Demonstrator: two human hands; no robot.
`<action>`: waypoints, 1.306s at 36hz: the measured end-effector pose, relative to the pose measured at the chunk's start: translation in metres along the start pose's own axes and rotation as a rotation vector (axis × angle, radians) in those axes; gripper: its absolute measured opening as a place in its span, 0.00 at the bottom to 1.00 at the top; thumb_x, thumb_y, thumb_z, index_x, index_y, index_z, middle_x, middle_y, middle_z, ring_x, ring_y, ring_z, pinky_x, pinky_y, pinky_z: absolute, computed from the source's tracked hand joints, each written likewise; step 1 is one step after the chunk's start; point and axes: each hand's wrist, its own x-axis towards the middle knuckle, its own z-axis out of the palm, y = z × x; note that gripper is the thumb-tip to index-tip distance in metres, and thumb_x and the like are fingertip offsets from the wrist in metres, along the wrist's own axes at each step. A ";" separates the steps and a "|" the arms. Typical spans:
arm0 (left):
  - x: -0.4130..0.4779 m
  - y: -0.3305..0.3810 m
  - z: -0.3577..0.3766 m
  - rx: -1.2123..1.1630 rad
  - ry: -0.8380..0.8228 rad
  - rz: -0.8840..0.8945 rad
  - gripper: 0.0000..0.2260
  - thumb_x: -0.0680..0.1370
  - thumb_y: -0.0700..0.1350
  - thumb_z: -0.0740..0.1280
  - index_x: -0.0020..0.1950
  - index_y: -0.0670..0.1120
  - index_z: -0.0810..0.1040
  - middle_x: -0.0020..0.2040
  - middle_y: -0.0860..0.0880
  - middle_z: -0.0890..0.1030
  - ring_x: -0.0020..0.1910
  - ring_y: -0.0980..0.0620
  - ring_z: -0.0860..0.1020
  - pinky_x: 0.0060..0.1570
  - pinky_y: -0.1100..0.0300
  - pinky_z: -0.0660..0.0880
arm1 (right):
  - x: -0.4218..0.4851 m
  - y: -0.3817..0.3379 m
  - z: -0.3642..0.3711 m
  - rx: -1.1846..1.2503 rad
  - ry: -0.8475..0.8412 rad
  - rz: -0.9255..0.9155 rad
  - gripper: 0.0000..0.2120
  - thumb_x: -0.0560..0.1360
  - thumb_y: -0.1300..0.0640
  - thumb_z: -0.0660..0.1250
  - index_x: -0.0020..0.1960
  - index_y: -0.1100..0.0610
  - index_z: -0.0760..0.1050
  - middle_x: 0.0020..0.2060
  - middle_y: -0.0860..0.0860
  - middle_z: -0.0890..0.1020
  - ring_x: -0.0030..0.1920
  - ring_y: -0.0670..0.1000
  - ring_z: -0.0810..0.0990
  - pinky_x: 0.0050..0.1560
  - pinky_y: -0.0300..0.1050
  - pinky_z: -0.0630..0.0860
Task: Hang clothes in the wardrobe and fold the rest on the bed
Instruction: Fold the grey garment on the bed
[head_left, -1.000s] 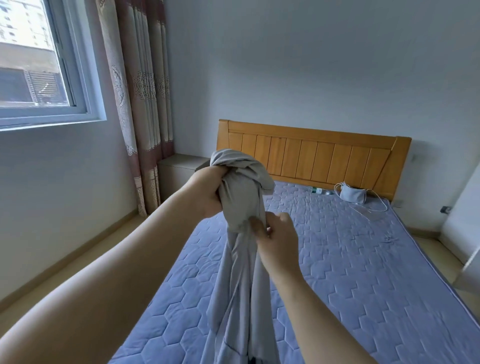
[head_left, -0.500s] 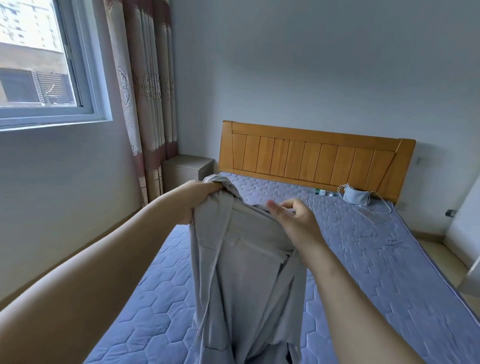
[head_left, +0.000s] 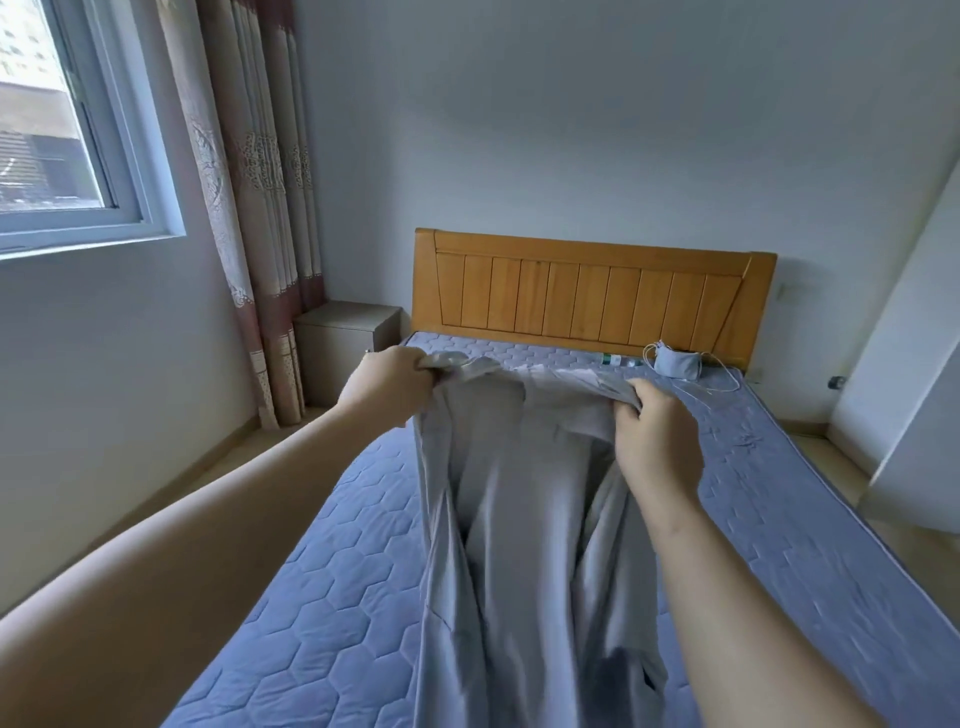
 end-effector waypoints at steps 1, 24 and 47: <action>-0.005 0.001 -0.006 -0.191 -0.006 -0.031 0.10 0.78 0.40 0.57 0.48 0.42 0.78 0.38 0.44 0.78 0.35 0.46 0.78 0.36 0.54 0.80 | -0.005 -0.002 -0.001 -0.004 0.042 0.016 0.07 0.77 0.63 0.57 0.41 0.56 0.70 0.39 0.56 0.73 0.39 0.57 0.68 0.30 0.42 0.58; -0.036 -0.010 -0.013 -0.819 -0.232 -0.153 0.11 0.78 0.49 0.62 0.39 0.46 0.77 0.40 0.46 0.75 0.42 0.49 0.73 0.45 0.55 0.68 | -0.058 -0.029 -0.043 0.728 0.066 0.398 0.11 0.75 0.56 0.67 0.34 0.56 0.76 0.27 0.49 0.79 0.36 0.52 0.76 0.41 0.44 0.72; 0.159 -0.100 0.296 -0.545 -0.583 -0.488 0.20 0.81 0.42 0.59 0.74 0.46 0.62 0.54 0.50 0.71 0.46 0.54 0.68 0.40 0.64 0.66 | 0.085 0.199 0.268 0.380 -0.322 0.779 0.28 0.78 0.61 0.59 0.76 0.57 0.55 0.74 0.54 0.61 0.72 0.54 0.63 0.71 0.48 0.60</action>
